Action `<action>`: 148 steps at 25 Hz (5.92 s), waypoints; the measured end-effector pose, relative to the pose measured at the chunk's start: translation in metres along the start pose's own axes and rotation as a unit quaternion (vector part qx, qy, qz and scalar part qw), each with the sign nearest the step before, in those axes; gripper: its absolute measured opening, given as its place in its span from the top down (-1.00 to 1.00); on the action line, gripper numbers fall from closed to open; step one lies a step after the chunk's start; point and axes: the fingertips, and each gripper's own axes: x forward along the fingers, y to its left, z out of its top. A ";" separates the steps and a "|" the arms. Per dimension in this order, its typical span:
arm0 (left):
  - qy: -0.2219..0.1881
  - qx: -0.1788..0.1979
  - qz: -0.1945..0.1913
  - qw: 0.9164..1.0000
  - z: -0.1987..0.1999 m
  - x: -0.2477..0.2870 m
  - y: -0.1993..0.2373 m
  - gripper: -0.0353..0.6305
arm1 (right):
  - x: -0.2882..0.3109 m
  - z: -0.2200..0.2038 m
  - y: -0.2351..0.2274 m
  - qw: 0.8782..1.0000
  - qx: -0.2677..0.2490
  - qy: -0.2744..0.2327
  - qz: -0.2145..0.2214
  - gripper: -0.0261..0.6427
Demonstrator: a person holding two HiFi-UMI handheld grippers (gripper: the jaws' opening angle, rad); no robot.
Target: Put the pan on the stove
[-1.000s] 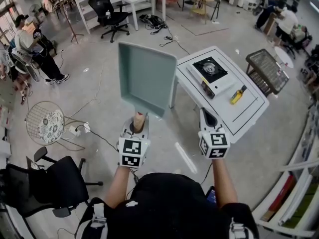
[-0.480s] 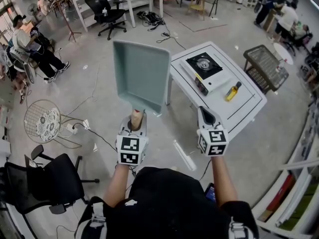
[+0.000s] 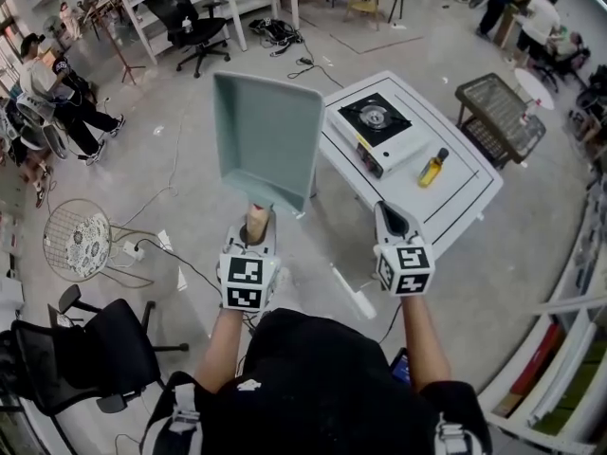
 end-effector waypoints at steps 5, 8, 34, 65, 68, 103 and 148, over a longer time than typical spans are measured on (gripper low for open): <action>-0.001 0.006 -0.017 1.000 0.004 0.027 -0.005 0.82 | 0.013 -0.004 -0.016 1.000 0.004 0.005 -0.009 0.82; -0.002 0.008 -0.029 1.000 0.004 0.045 -0.003 0.82 | 0.026 -0.004 -0.024 1.000 0.001 0.011 -0.016 0.82; 0.016 0.051 -0.220 0.974 0.059 0.301 0.091 0.82 | 0.202 0.035 -0.107 0.980 0.035 0.057 -0.185 0.82; 0.098 0.098 -0.336 0.932 0.029 0.380 0.045 0.82 | 0.191 0.007 -0.140 0.944 0.063 0.106 -0.306 0.82; 0.107 0.102 -0.336 0.930 0.024 0.389 0.031 0.82 | 0.189 0.005 -0.148 0.944 0.062 0.109 -0.306 0.82; 0.325 0.191 -0.313 0.871 -0.103 0.478 -0.052 0.81 | 0.175 -0.041 -0.202 0.939 0.088 0.154 -0.294 0.82; 0.411 0.086 -0.348 0.838 -0.108 0.464 -0.081 0.47 | 0.155 -0.066 -0.199 0.931 0.117 0.168 -0.304 0.82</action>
